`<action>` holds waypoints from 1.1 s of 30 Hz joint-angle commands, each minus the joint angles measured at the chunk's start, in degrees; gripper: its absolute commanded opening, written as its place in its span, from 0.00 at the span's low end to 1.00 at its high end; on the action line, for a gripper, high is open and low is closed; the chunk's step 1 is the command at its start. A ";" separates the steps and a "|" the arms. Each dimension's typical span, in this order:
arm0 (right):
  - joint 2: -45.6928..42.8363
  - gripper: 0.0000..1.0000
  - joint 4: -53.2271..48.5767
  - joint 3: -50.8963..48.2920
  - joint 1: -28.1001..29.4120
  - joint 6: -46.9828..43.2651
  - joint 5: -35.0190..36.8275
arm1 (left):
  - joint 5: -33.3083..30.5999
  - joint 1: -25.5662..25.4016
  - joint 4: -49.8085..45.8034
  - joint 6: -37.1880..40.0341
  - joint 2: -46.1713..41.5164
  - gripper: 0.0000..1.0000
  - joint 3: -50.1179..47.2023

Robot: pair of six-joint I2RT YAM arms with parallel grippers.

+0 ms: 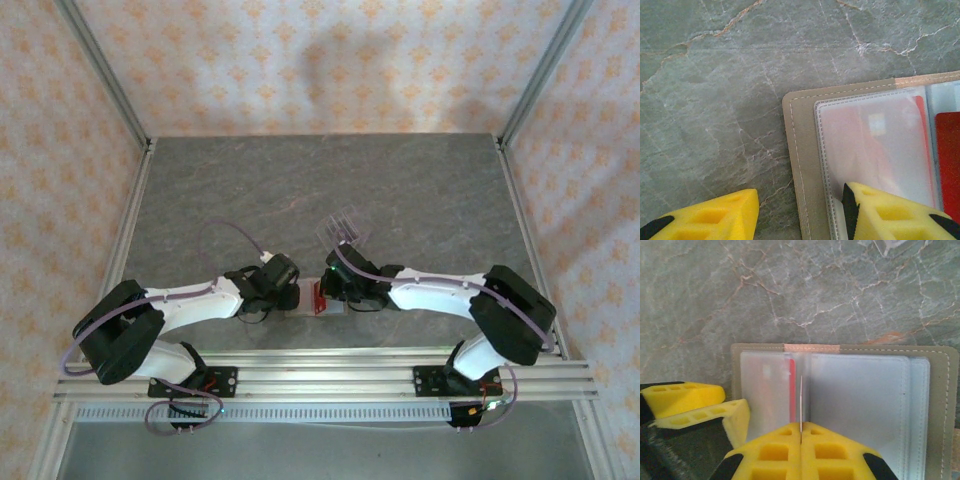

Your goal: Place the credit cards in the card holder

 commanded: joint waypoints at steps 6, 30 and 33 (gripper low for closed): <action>-2.29 0.00 8.28 -3.66 0.41 -0.42 1.98 | 0.09 0.34 -2.57 0.56 -0.53 0.45 -1.17; 0.33 0.00 20.07 -8.37 0.22 -1.95 7.52 | 0.12 0.35 -3.27 0.65 -0.23 0.44 -0.64; 0.79 0.00 20.14 -8.41 0.03 -2.21 7.74 | 0.11 0.30 -3.19 0.48 -0.22 0.44 -0.82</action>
